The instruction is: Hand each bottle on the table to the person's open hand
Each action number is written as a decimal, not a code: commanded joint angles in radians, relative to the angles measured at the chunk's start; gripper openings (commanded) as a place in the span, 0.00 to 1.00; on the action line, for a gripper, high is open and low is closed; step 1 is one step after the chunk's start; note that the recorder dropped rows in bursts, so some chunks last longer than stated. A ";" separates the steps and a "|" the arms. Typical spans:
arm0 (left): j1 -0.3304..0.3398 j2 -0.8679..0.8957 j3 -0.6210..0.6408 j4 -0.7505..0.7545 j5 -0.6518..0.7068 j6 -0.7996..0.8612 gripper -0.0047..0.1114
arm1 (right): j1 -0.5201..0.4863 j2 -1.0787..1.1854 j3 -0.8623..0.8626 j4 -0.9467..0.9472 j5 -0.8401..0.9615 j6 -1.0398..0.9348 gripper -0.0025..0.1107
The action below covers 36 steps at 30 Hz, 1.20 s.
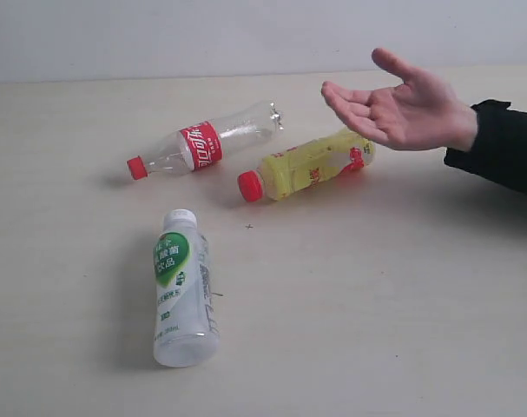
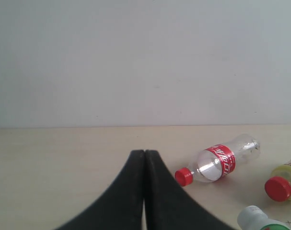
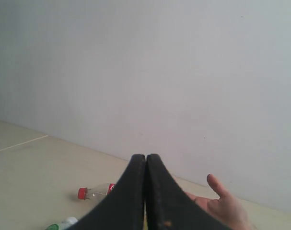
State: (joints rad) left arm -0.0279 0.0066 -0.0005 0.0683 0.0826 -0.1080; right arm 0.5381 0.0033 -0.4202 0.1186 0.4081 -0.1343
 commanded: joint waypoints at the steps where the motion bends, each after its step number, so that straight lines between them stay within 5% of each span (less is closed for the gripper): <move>1: -0.003 -0.007 0.000 0.000 -0.001 -0.004 0.04 | -0.004 -0.003 0.049 -0.005 -0.081 0.003 0.02; 5: -0.003 -0.007 0.000 0.000 -0.001 -0.004 0.04 | -0.004 -0.003 0.095 0.003 -0.213 0.003 0.02; 36: -0.003 -0.007 0.000 0.000 -0.001 -0.004 0.04 | -0.004 0.087 0.095 0.033 -0.005 -0.108 0.09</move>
State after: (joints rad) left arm -0.0279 0.0066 -0.0005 0.0683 0.0826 -0.1080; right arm 0.5381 0.0759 -0.3310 0.1487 0.3812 -0.2362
